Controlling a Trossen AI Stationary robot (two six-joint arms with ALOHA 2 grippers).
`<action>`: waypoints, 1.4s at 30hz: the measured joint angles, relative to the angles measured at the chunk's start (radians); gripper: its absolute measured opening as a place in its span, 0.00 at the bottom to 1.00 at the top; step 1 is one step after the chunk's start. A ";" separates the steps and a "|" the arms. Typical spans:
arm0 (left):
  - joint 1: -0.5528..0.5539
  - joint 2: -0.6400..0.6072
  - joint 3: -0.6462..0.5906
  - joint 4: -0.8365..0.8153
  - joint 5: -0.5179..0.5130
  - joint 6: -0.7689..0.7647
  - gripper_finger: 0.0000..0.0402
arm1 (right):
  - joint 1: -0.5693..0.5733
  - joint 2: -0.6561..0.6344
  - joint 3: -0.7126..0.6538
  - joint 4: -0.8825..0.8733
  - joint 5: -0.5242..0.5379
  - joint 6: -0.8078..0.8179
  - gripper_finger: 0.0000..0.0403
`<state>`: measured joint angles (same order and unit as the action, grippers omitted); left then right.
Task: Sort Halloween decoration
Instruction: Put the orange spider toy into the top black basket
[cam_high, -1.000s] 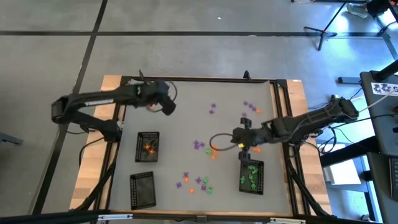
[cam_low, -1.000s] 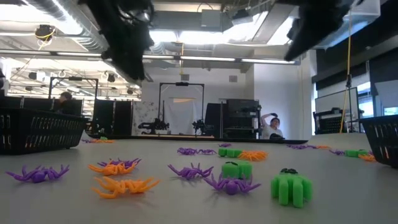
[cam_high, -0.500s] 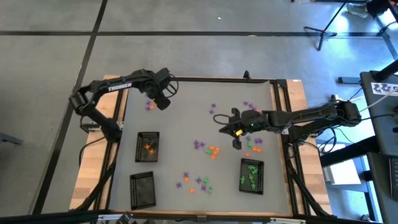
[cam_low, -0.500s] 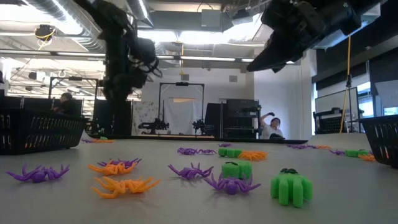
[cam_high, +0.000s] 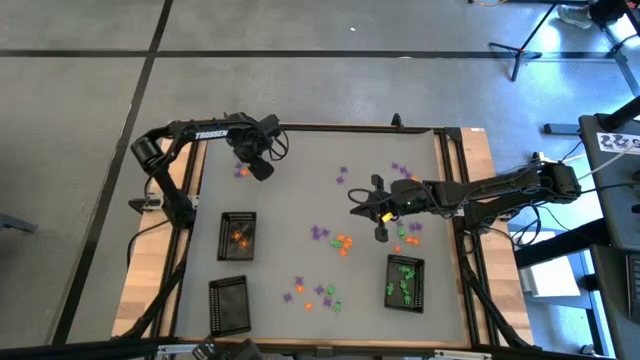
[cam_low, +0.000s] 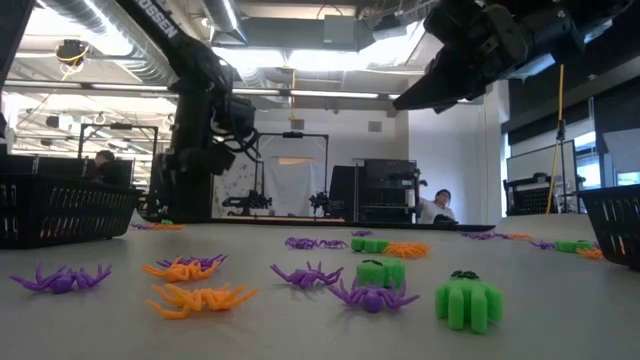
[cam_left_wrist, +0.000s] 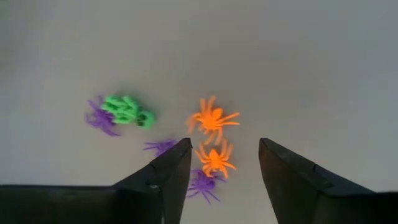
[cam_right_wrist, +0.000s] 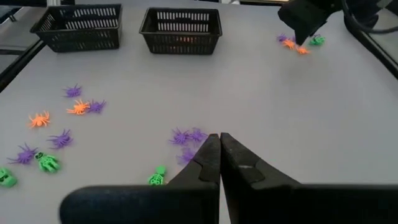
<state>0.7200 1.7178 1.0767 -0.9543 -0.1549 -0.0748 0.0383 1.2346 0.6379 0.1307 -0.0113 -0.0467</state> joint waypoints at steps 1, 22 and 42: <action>0.000 0.002 0.000 0.001 0.015 0.000 0.47 | 0.000 0.000 0.000 0.000 0.000 -0.009 0.01; 0.033 0.004 -0.046 0.045 0.035 -0.073 0.39 | 0.000 0.000 0.001 0.003 0.000 -0.085 0.01; 0.069 0.084 -0.029 0.060 0.071 -0.082 0.11 | 0.001 0.001 -0.033 0.023 -0.052 0.042 0.01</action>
<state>0.7893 1.8019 1.0481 -0.8947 -0.0835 -0.1571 0.0389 1.2354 0.6045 0.1542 -0.0630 -0.0046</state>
